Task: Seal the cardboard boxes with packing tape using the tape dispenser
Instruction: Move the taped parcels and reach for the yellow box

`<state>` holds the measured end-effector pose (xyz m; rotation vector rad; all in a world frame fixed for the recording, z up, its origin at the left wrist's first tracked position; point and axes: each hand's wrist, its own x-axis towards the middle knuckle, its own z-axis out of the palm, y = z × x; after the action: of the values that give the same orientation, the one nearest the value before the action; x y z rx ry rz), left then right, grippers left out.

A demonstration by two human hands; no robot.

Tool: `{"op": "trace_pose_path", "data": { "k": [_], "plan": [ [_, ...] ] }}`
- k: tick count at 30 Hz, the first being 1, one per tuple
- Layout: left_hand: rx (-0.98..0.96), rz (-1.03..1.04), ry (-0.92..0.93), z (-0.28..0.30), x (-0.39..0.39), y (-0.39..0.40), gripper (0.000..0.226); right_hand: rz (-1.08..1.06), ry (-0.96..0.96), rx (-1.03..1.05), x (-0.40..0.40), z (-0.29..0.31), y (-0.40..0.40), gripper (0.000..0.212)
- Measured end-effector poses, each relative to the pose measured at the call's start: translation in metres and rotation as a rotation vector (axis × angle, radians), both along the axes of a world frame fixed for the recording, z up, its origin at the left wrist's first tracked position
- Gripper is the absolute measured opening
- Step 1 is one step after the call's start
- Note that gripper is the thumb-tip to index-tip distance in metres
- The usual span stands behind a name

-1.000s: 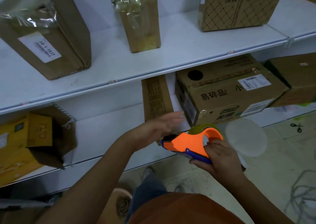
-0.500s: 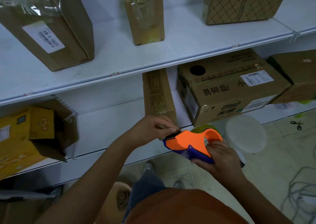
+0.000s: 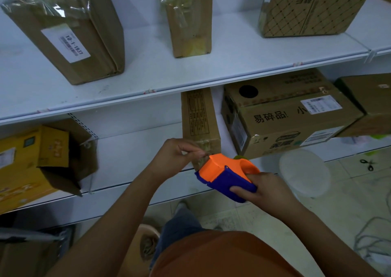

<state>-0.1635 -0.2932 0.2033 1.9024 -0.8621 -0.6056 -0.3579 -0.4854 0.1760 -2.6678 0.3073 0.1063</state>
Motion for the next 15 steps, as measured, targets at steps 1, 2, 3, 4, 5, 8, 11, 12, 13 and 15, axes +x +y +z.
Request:
{"op": "trace_pose_path", "data": {
  "k": [1,2,3,4,5,8,11,12,13,15],
  "plan": [
    [-0.011,0.039,0.002,0.003,0.002,0.003,0.013,0.007,0.024,-0.025,0.001,0.004,-0.003,0.05],
    [-0.028,0.097,0.012,0.006,0.007,0.008,0.014,0.016,0.053,-0.061,-0.001,0.006,-0.009,0.047],
    [-0.051,0.166,0.037,0.01,0.015,0.015,0.015,0.015,0.078,-0.091,-0.004,0.007,-0.015,0.046],
    [-0.074,0.229,0.078,0.013,0.025,0.024,0.015,0.001,0.106,-0.101,-0.008,0.007,-0.021,0.051],
    [-0.087,0.271,0.122,0.015,0.033,0.032,0.015,-0.021,0.113,-0.099,-0.011,0.007,-0.027,0.061],
    [-0.093,0.353,0.231,0.009,0.036,0.04,0.015,-0.026,0.169,-0.117,-0.011,0.01,-0.041,0.083],
    [-0.164,0.492,0.306,-0.005,0.026,0.034,0.016,0.031,0.208,-0.215,0.005,0.02,-0.045,0.067],
    [-0.18,0.529,0.318,-0.009,0.024,0.033,0.015,0.042,0.218,-0.25,0.01,0.024,-0.049,0.054],
    [-0.186,0.555,0.317,-0.012,0.022,0.032,0.015,0.047,0.221,-0.276,0.016,0.031,-0.054,0.045],
    [-0.197,0.592,0.305,-0.017,0.02,0.031,0.015,0.079,0.217,-0.332,0.028,0.045,-0.064,0.046]
  ]
}}
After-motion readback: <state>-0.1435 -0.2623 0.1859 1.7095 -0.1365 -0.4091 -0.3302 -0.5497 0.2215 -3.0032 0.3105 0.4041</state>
